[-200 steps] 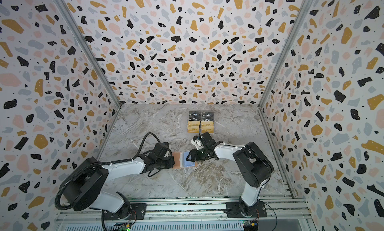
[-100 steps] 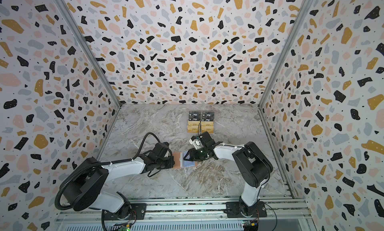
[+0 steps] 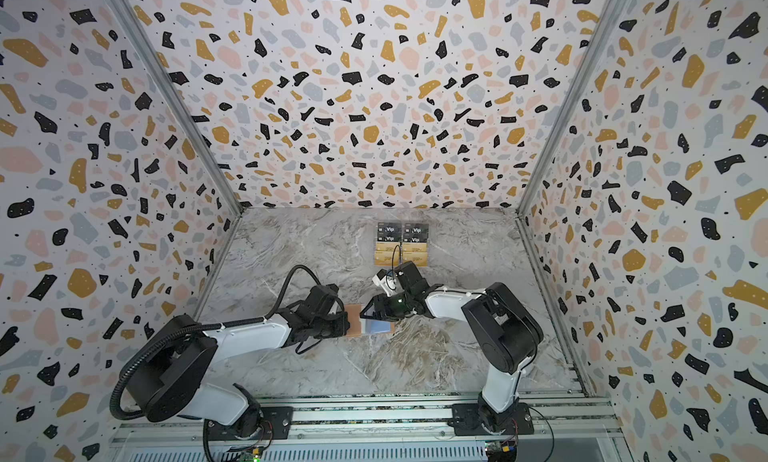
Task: Put the credit cards into the card holder
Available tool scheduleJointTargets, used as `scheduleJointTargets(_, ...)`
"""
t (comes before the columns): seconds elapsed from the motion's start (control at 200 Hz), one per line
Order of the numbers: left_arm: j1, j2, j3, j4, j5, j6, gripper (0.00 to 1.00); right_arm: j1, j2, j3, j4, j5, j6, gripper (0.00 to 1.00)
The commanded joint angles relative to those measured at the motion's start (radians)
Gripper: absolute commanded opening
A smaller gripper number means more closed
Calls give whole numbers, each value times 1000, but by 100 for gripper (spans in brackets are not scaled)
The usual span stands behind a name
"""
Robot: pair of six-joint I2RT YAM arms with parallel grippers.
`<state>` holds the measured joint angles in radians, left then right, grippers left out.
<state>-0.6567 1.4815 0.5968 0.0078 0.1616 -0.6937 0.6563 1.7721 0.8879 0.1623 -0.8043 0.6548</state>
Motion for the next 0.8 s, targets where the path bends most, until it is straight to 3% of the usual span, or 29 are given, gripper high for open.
scheduleJointTargets(0.0, -1, -1, -9, 56, 39, -7, 10, 17, 17, 0, 72, -46, 28, 54)
scheduleJointTargets(0.436, 81, -144, -23, -34, 82, 40, 23, 22, 47, -50, 216, -54, 85, 53)
scheduleJointTargets(0.586, 89, -184, -22, -56, 73, 40, 25, 17, 31, -73, 254, -41, 101, 48)
scheduleJointTargets(0.796, 75, -185, -26, 86, 180, -53, 23, -22, 1, -72, 244, -31, 84, 36)
